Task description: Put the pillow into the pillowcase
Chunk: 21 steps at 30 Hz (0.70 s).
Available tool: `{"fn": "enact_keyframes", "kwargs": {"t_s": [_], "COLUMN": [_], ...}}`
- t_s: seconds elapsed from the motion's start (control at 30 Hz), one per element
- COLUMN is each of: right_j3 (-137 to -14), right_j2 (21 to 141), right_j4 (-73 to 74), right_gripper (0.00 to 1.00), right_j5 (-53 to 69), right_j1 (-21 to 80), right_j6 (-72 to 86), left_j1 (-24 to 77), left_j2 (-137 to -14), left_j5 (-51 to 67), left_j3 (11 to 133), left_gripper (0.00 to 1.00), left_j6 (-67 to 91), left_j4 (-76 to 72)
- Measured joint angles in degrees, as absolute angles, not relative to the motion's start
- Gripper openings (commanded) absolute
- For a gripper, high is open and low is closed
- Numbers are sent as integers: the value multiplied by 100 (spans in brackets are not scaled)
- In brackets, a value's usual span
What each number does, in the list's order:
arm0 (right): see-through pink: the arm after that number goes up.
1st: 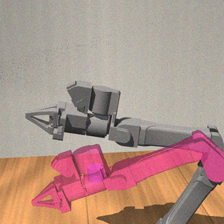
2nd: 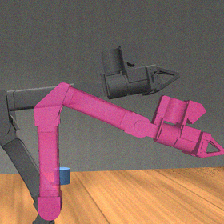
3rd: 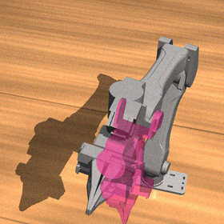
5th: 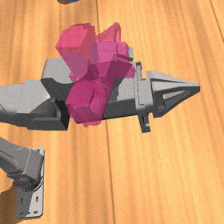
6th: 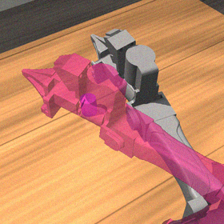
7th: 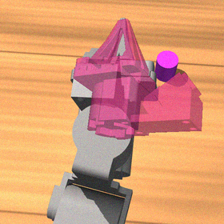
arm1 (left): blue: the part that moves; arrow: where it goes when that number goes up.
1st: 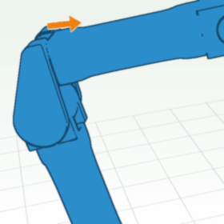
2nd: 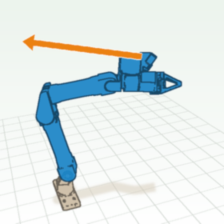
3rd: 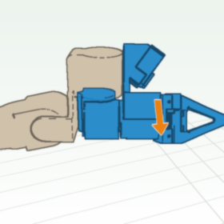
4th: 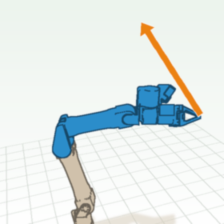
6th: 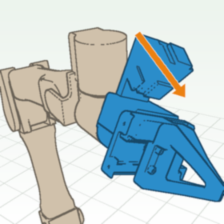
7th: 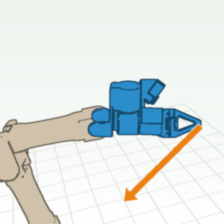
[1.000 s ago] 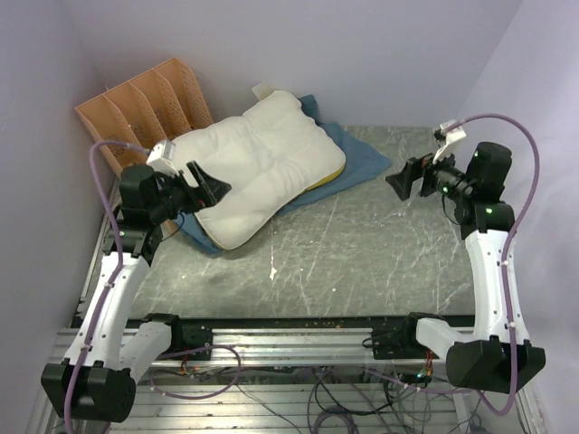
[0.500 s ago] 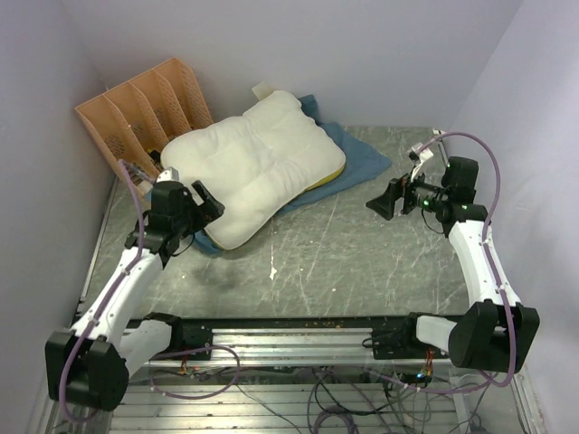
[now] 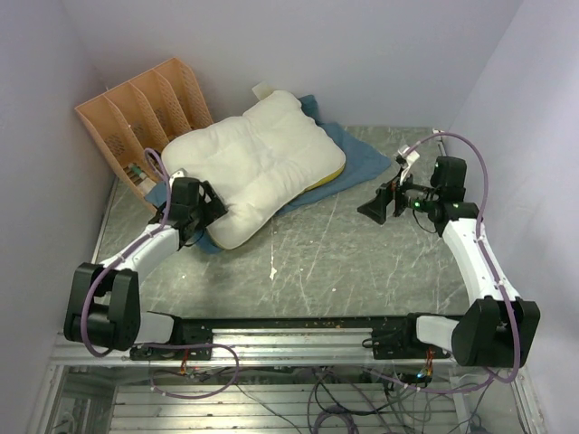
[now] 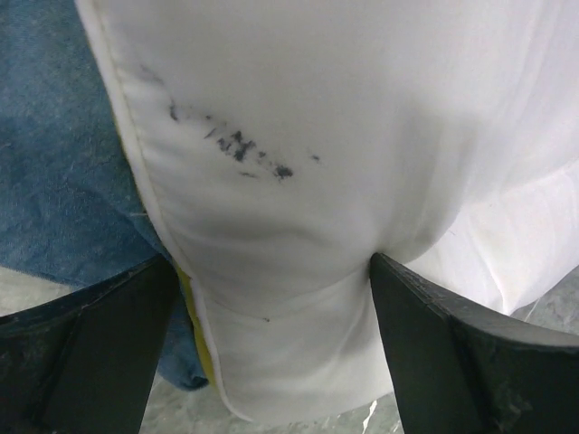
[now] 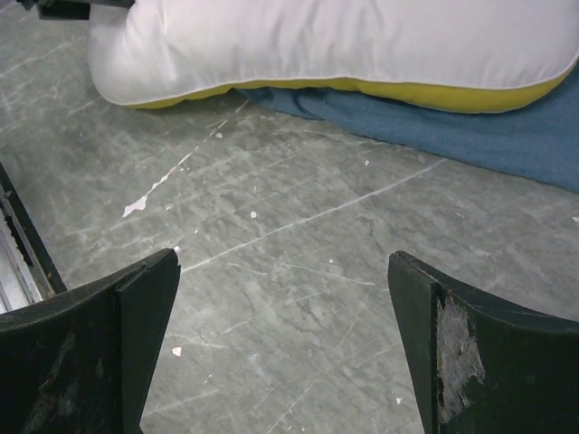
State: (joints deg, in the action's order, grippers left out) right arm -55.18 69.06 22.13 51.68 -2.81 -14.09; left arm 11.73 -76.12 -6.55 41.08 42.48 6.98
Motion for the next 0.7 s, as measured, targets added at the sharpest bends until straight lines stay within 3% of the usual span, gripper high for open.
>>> {"fn": "enact_keyframes", "kwargs": {"t_s": [0.17, 0.4, 0.53, 0.7], "right_j3": [-5518, -5518, -5518, -5518], "right_j2": [7057, 7177, 7179, 7240], "right_j4": [2224, 2300, 2300, 2314], "right_gripper": [100, 100, 100, 100], "right_j5": [5170, 5172, 5170, 5172], "right_j1": [-200, -191, -191, -191], "right_j6": [-1496, -1601, -1645, -1704], "left_j1": [1173, 1173, 1170, 1173], "left_j2": [-7725, -7856, -7848, -7754], "left_j5": [-419, -16, 189, 429], "left_j3": [3789, 3610, 3664, 3938], "left_gripper": [84, 40, 8, 7], "left_j6": [4257, 4248, 4200, 4086], "left_j4": [10, -569, -550, -242]}}
